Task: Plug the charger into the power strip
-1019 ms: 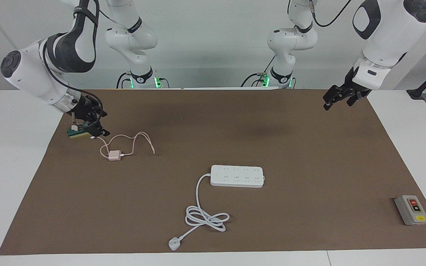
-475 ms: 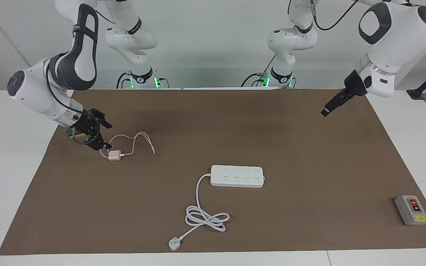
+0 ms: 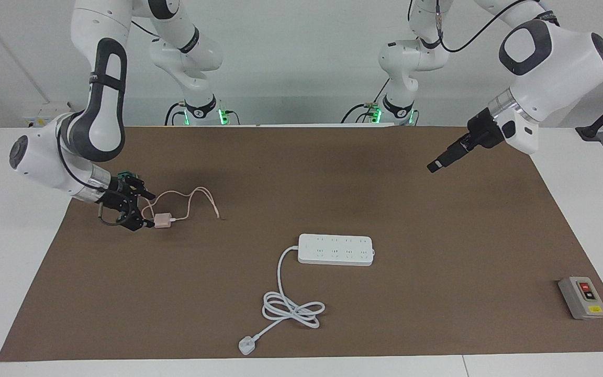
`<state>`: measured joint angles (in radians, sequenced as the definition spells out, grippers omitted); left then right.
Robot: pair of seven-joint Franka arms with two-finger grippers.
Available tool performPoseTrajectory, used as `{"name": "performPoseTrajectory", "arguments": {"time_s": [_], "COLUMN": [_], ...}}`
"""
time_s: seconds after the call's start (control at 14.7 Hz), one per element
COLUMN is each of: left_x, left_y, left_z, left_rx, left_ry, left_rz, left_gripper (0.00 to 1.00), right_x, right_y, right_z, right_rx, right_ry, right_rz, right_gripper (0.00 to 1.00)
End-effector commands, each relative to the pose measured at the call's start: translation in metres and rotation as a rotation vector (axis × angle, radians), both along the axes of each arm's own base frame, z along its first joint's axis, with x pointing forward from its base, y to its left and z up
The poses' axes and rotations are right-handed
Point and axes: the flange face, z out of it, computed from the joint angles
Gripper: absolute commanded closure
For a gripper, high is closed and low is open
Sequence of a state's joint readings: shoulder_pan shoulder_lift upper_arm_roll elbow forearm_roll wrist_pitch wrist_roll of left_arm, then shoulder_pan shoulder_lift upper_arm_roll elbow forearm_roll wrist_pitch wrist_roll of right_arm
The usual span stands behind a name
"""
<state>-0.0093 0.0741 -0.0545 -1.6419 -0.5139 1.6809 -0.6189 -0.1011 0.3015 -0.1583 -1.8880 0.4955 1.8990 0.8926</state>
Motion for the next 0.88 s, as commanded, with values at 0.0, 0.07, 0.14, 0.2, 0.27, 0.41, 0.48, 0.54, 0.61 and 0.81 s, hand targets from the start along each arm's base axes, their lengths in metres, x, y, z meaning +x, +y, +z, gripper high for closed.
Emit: {"name": "performPoseTrajectory", "arguments": {"time_s": [0.0, 0.07, 0.14, 0.2, 0.27, 0.41, 0.48, 0.54, 0.61, 0.81], "left_x": [0.008, 0.012, 0.015, 0.017, 0.020, 0.027, 0.028, 0.030, 0.035, 0.043], "left_y": [-0.005, -0.013, -0.019, -0.020, -0.020, -0.018, -0.021, -0.029, -0.034, -0.050], "left_z": [0.013, 0.005, 0.007, 0.010, 0.010, 0.007, 0.002, 0.001, -0.007, -0.014], "left_rx": [-0.072, -0.118, -0.176, -0.204, -0.216, -0.237, -0.231, -0.229, -0.224, -0.285], "left_ry": [-0.066, -0.087, -0.120, -0.129, -0.140, -0.183, -0.214, -0.270, -0.313, -0.422], "left_rz": [-0.005, -0.082, -0.121, -0.114, -0.101, -0.067, -0.104, -0.169, -0.213, -0.300], "left_gripper": [0.00, 0.00, 0.00, 0.00, 0.00, 0.00, 0.00, 0.00, 0.00, 0.00], "right_x": [0.004, -0.001, -0.003, -0.003, -0.006, -0.014, -0.016, -0.019, -0.020, -0.022], "right_y": [-0.010, -0.012, -0.015, -0.015, -0.014, -0.012, -0.011, -0.011, -0.010, -0.012], "right_z": [-0.016, -0.021, -0.025, -0.028, -0.032, -0.044, -0.049, -0.052, -0.052, -0.060], "right_rx": [0.020, 0.024, 0.025, 0.027, 0.037, 0.069, 0.072, 0.076, 0.077, 0.067], "right_ry": [-0.035, -0.027, -0.023, -0.020, -0.017, -0.018, -0.013, -0.008, -0.005, -0.021], "right_rz": [0.026, 0.028, 0.022, 0.023, 0.027, 0.016, 0.013, 0.011, 0.011, 0.001], "right_gripper": [0.00, 0.00, 0.00, 0.00, 0.00, 0.00, 0.00, 0.00, 0.00, 0.00]}}
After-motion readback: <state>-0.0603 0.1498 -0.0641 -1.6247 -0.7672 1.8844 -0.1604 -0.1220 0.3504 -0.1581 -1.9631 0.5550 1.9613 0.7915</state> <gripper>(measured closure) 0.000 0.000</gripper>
